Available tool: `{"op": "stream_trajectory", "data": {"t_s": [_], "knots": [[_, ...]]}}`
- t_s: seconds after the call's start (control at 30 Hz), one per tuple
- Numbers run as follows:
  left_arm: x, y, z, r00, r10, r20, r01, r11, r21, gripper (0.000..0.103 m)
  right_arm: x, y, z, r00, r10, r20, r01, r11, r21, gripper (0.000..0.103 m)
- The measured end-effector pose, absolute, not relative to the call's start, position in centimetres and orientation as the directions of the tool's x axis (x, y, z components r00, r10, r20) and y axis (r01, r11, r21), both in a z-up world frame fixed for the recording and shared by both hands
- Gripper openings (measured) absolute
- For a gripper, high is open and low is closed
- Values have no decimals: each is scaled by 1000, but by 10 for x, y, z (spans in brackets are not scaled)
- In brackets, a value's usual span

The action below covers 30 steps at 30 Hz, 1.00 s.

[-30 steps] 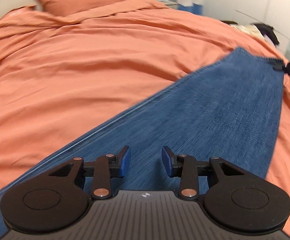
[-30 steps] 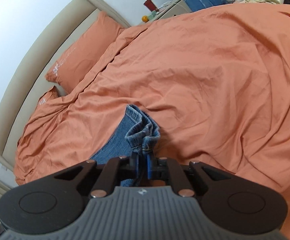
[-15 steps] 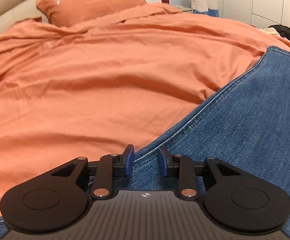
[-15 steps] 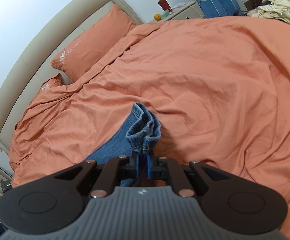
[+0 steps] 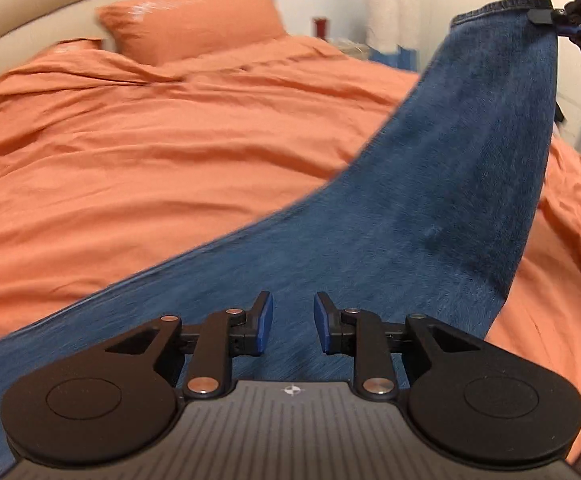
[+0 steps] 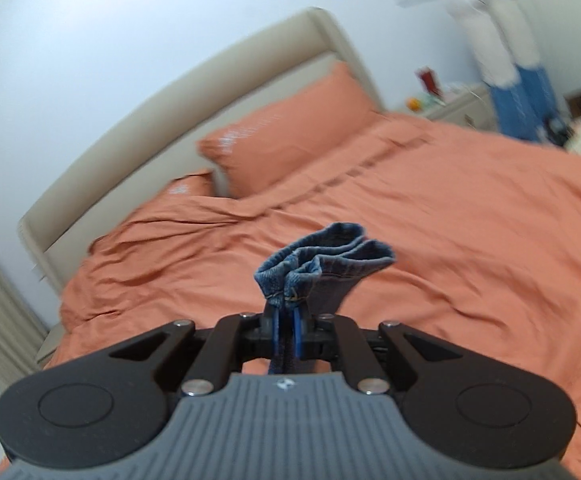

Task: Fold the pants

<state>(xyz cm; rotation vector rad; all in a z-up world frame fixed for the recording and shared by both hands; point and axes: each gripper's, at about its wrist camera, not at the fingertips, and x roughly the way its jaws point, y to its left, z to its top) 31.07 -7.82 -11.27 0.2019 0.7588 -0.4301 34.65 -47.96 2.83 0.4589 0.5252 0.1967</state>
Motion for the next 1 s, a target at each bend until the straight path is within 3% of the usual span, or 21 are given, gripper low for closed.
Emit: {"op": "stream_trajectory", "data": {"t_s": [0.27,0.5,0.63,0.83,1.0], "knots": [[265,33,-65,745,-216,-631,201,975,-98,31,350,-343,74,833,384,-399,-240,900,365,2],[239,105,-84,747,-249,-617,44,943,-329,31,352,-219,28,769,481,-422,-322,861,394,2],[239,128,-93,742,-269,-614,-3,915,-405,31,341,-151,-36,685,527,-504,-345,843,413,2],[250,144,-112,706,-376,-600,-11,841,-540,32,309,-90,-133,544,487,-683,-375,869,322,3],[268,137,-134,643,-462,-611,-4,796,-606,41,301,-81,-152,485,451,-749,-422,871,251,22]]}}
